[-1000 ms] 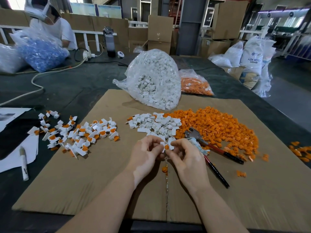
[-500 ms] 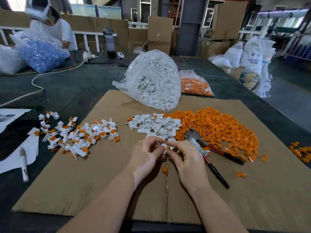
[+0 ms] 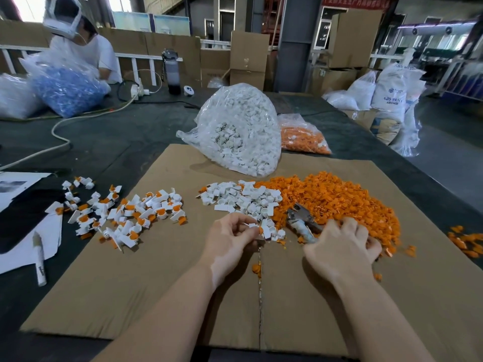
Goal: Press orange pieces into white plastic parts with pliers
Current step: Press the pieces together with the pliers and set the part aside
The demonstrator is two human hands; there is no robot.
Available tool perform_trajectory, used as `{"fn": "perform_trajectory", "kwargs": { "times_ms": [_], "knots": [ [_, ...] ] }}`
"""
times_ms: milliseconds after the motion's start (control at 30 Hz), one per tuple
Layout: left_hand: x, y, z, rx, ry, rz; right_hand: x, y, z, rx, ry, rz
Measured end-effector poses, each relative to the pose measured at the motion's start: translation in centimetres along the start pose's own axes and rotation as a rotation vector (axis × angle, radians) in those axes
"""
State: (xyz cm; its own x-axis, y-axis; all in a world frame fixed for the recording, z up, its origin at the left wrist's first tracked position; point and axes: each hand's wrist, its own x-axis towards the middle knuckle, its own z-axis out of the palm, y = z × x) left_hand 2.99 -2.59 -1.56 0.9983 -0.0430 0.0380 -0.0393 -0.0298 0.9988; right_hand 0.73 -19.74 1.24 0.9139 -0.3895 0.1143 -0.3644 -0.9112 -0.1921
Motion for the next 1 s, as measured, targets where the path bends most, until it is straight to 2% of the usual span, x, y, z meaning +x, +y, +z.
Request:
{"fn": "perform_trajectory", "kwargs": {
  "times_ms": [100, 233, 333, 400, 533, 667, 1000],
  "knots": [
    [0.0, 0.1, -0.1, 0.002, 0.003, 0.005, 0.6, 0.6, -0.4, -0.120, -0.114, -0.004],
    [0.0, 0.5, 0.0, -0.025, 0.011, -0.007, 0.7, 0.7, -0.7, -0.147, -0.057, -0.069],
    [0.0, 0.9, 0.1, -0.144, 0.032, -0.050, 0.4, 0.3, -1.6, -0.040, -0.048, -0.167],
    [0.1, 1.1, 0.2, -0.226, 0.055, -0.089, -0.1, -0.6, -2.4, 0.092, -0.118, -0.223],
    [0.4, 1.1, 0.2, -0.341, 0.118, -0.134, -0.8, -2.1, -3.4, 0.381, -0.377, -0.300],
    [0.5, 1.1, 0.0, -0.347, 0.126, -0.126, -1.2, -2.7, -3.9, 0.501, -0.572, -0.296],
    [0.8, 1.1, 0.1, -0.376, 0.183, -0.157, -1.0, -3.1, -4.5, 0.503, -0.711, -0.272]
  ]
}}
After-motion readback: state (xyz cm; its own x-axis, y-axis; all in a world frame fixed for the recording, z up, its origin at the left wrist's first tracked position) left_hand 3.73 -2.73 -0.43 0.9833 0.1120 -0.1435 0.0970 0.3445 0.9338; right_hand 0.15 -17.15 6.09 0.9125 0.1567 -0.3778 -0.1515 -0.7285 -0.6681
